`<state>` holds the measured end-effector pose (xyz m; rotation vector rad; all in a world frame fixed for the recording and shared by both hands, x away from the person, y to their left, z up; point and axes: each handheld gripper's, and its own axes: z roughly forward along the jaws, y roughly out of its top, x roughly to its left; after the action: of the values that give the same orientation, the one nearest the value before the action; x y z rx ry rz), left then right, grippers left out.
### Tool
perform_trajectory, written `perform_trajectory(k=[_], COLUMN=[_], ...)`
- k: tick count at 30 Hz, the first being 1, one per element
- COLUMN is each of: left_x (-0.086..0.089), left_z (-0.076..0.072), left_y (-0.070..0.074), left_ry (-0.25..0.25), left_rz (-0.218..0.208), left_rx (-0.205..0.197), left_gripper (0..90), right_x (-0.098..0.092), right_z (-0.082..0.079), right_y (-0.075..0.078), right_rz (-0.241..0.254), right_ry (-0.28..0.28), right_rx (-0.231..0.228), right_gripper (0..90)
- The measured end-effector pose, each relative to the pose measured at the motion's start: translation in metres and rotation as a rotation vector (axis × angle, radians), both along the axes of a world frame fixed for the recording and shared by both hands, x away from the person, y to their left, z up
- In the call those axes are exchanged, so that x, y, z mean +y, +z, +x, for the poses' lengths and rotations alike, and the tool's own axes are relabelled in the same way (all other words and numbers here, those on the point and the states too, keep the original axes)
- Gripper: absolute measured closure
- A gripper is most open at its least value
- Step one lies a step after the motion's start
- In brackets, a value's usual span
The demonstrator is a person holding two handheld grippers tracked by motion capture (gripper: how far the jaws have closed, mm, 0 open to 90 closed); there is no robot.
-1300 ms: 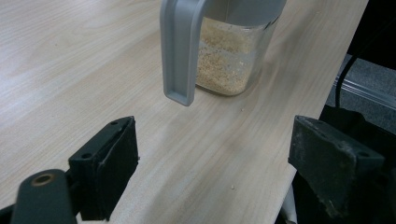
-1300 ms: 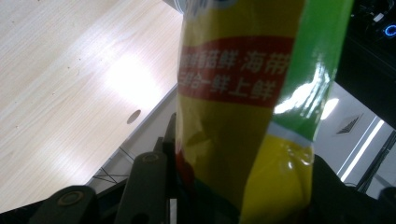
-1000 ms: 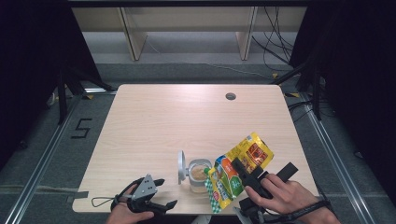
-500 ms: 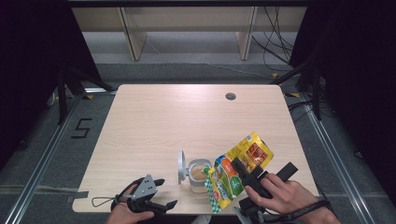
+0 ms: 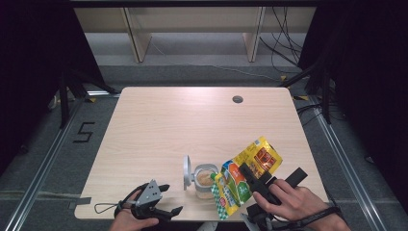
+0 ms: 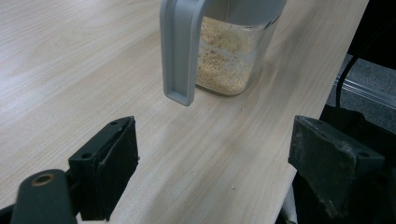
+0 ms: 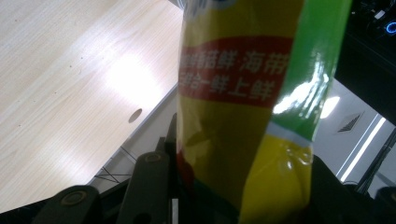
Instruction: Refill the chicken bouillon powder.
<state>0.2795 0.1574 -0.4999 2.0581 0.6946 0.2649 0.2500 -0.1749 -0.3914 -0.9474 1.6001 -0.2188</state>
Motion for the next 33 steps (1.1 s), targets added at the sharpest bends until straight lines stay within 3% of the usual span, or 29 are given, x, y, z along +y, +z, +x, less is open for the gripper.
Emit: perform_trajectory(k=[2, 3, 4, 6, 11, 15, 22, 24, 25, 33], left_x=[0.0007, -0.0006, -0.0005, 0.0009, 0.0003, 0.0014, -0.0003, 0.0009, 0.0001, 0.001], left_z=[0.001, -0.0006, -0.0004, 0.0011, 0.0008, 0.0015, -0.0003, 0.0013, 0.0001, 0.0012], left_y=[0.0005, -0.0006, -0.0005, 0.0004, 0.0002, 0.0004, -0.0006, 0.0003, -0.0003, 0.0004], left_ry=[-0.01, 0.015, 0.013, -0.006, -0.001, -0.008, 0.013, -0.008, 0.006, -0.006], left_rz=[0.01, -0.01, -0.01, 0.006, -0.004, 0.012, -0.009, 0.006, -0.007, 0.004], left_rx=[-0.019, -0.006, -0.007, -0.019, -0.019, -0.024, -0.007, -0.023, 0.0, -0.023], left_gripper=[15.2, 15.2, 15.2, 15.2, 15.2, 15.2, 15.2, 15.2, 15.2, 15.2], right_x=[-0.001, -0.0001, 0.0001, 0.0004, 0.0007, 0.0006, 0.0001, 0.0003, 0.0002, 0.0009], right_z=[0.0002, -0.0001, 0.0, 0.0002, 0.0, -0.0005, -0.0006, -0.0009, -0.0011, -0.001], right_y=[-0.0024, -0.0001, -0.0001, -0.0002, -0.001, -0.0011, -0.0006, -0.0005, -0.0011, -0.0018], right_rz=[0.046, 0.006, 0.0, 0.0, 0.004, 0.008, 0.004, 0.007, 0.014, 0.022], right_ry=[-0.001, -0.003, 0.0, 0.001, 0.002, 0.005, 0.007, 0.004, 0.003, 0.009], right_rx=[0.012, 0.0, 0.001, 0.003, 0.0, -0.005, -0.005, 0.006, 0.007, 0.007], right_gripper=[65.7, 65.7, 65.7, 65.7, 65.7, 65.7, 65.9, 66.1, 66.1, 66.2])
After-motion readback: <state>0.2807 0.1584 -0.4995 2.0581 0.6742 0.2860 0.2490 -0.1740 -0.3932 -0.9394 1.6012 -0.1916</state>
